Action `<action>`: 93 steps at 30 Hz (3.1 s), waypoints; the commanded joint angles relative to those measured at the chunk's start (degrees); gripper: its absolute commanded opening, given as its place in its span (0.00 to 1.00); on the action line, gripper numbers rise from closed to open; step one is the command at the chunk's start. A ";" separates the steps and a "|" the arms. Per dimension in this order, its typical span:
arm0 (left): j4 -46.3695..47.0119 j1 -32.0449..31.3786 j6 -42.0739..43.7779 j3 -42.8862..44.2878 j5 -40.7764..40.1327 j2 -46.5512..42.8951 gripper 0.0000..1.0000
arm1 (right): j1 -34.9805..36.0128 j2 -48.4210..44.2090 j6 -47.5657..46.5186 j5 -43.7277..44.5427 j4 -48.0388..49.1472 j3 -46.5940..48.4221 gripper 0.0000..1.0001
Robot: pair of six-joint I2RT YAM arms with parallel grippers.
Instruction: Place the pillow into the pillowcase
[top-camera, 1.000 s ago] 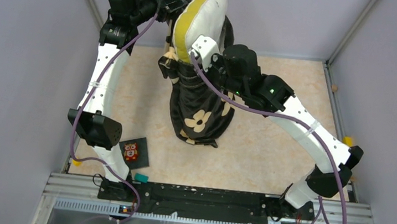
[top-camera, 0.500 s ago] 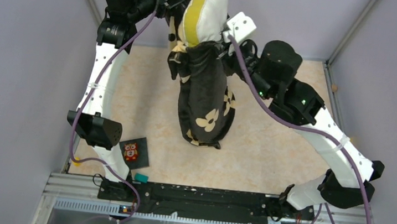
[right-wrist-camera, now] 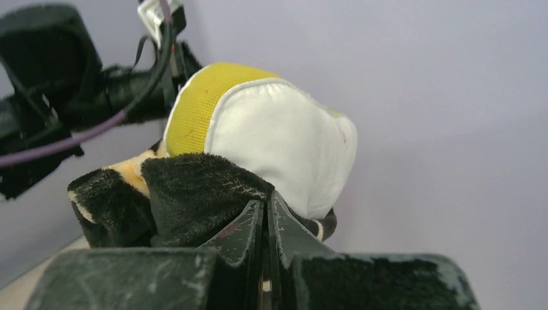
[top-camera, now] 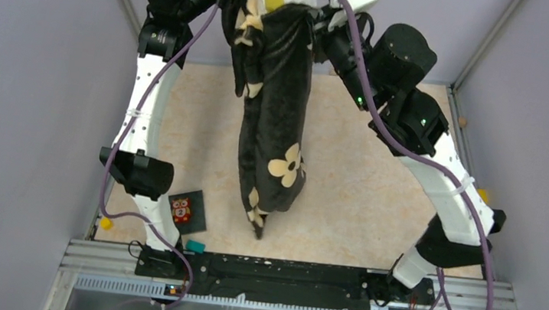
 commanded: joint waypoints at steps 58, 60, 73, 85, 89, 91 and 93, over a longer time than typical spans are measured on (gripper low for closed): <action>31.74 3.42 -5.17 -26.18 11.93 -11.89 0.00 | -35.19 10.99 49.66 -39.21 -6.29 -12.69 0.49; 31.69 3.42 -5.17 -26.16 11.95 -11.82 0.00 | -35.17 8.97 50.13 -37.57 -4.61 -15.16 0.50; 31.63 3.33 -5.63 -26.08 12.01 -11.56 0.00 | -32.84 8.58 50.12 -34.78 -4.25 -13.84 0.52; 31.49 3.24 -6.09 -25.90 11.79 -11.37 0.00 | -32.19 11.79 49.33 -33.50 -7.45 -11.44 0.52; 31.42 3.24 -6.21 -25.60 11.79 -11.31 0.00 | -32.19 12.88 49.26 -31.83 -7.43 -12.26 0.49; 31.22 3.24 -6.22 -25.32 11.83 -11.30 0.00 | -32.14 13.97 49.28 -31.94 -7.55 -11.80 0.45; 31.06 3.24 -6.22 -25.01 11.92 -11.24 0.00 | -32.04 15.09 49.28 -32.19 -8.26 -10.90 0.44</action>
